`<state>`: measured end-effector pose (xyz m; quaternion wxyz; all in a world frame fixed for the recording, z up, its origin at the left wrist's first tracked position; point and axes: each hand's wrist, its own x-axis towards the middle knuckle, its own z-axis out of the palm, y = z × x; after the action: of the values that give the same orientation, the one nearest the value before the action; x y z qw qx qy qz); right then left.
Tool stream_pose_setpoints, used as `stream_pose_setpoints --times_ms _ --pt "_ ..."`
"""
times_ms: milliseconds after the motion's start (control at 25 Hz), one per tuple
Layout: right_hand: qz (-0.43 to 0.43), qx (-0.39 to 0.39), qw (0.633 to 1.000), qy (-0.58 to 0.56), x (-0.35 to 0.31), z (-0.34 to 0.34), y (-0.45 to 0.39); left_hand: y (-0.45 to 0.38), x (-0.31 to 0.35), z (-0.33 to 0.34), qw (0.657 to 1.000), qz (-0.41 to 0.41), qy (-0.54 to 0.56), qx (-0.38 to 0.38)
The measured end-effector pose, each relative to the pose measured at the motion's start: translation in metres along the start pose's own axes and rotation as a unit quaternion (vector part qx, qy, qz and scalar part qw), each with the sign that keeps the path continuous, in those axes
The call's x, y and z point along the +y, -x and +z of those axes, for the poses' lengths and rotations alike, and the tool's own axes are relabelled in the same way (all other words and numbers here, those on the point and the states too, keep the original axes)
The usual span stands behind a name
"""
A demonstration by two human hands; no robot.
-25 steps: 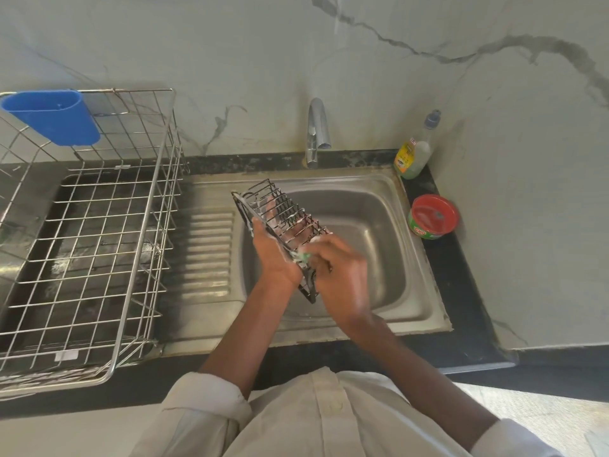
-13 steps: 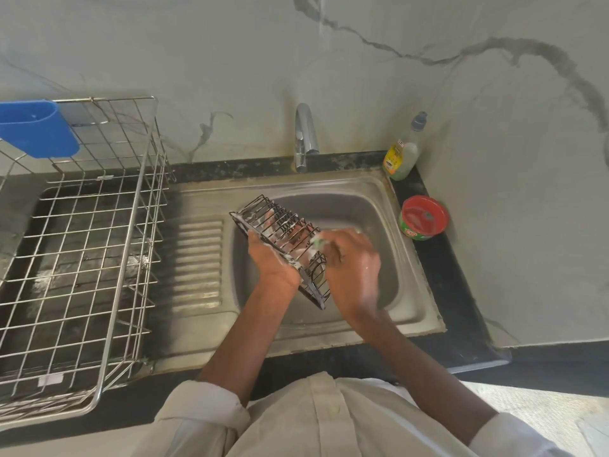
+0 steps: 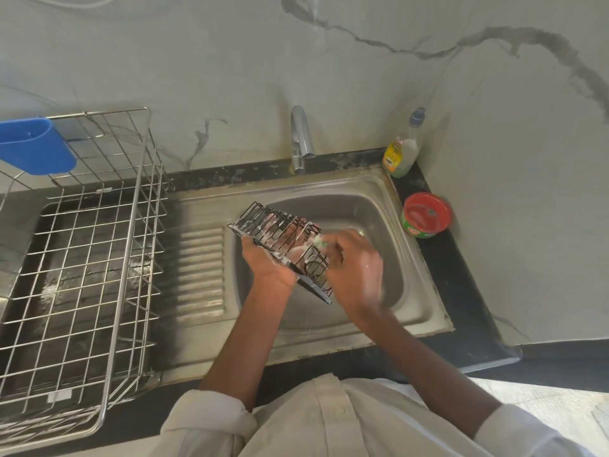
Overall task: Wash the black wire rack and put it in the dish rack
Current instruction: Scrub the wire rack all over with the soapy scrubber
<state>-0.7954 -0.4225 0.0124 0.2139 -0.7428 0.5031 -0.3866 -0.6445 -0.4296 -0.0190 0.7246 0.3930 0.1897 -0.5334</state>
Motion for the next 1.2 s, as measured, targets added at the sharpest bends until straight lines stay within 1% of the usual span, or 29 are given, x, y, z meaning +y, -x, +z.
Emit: stream_pose_setpoints --times_ms 40,120,160,200,240,320,400,520,600,680,760,800,880,960,1000,1040,1080,1120,1200 --pt "-0.01 0.0 1.0 -0.018 -0.002 0.002 0.0 0.003 0.0 0.0 1.0 0.003 0.003 0.006" --pt "-0.101 -0.047 0.992 -0.051 -0.017 0.007 0.009 0.008 0.003 0.001 1.0 -0.015 0.013 0.024" --pt "-0.137 -0.07 0.987 -0.046 -0.022 0.01 0.015 0.009 0.004 0.001 0.999 -0.021 0.014 0.038" --pt "-0.141 -0.084 0.986 -0.036 -0.02 0.01 0.019 0.009 0.004 0.0 0.999 -0.019 0.019 0.046" --pt "-0.119 -0.084 0.989 -0.022 -0.014 0.008 0.024 0.01 0.004 -0.002 0.998 -0.011 0.025 0.054" --pt "-0.066 -0.064 0.996 0.016 0.005 -0.001 0.034 0.008 0.006 -0.007 0.998 -0.006 0.018 0.057" --pt "-0.05 -0.047 0.997 0.042 0.011 -0.006 0.047 0.01 0.005 -0.01 0.998 -0.01 0.008 0.059" --pt "-0.072 -0.054 0.996 -0.011 -0.027 0.006 0.036 0.026 -0.001 -0.004 0.997 -0.047 0.0 0.066" --pt "-0.099 -0.059 0.993 -0.009 -0.047 0.012 0.022 0.036 -0.008 -0.003 0.995 -0.078 -0.029 0.059" --pt "-0.117 -0.073 0.99 0.027 -0.036 0.006 0.024 0.041 -0.01 -0.004 0.995 -0.062 -0.053 0.06" --pt "-0.112 -0.104 0.985 0.085 -0.006 -0.011 0.05 0.042 -0.006 0.0 0.996 -0.054 -0.029 0.063" --pt "-0.095 -0.119 0.983 0.103 0.007 -0.019 0.064 0.043 -0.004 0.001 0.996 -0.044 -0.027 0.072" --pt "-0.022 -0.117 0.989 0.092 0.016 -0.028 0.069 0.046 -0.003 0.002 0.995 -0.027 -0.042 0.082" --pt "0.04 -0.091 0.993 0.067 0.016 -0.023 0.048 0.048 -0.002 0.004 0.994 -0.029 -0.059 0.09" --pt "0.077 -0.095 0.992 0.037 0.018 -0.021 0.034 0.051 -0.001 0.005 0.993 -0.034 -0.064 0.092" --pt "0.126 -0.115 0.985 -0.02 0.018 -0.02 0.021 0.048 0.0 0.006 0.993 -0.039 -0.064 0.086" --pt "0.175 -0.146 0.971 -0.075 0.019 -0.018 0.012 0.043 -0.001 0.007 0.993 -0.052 -0.072 0.071" --pt "0.204 -0.168 0.958 -0.113 0.02 -0.017 0.008 0.034 -0.002 0.006 0.992 -0.06 -0.097 0.055" --pt "0.216 -0.168 0.955 -0.116 0.02 -0.013 0.005 0.029 -0.008 0.009 0.982 -0.062 -0.176 0.014"
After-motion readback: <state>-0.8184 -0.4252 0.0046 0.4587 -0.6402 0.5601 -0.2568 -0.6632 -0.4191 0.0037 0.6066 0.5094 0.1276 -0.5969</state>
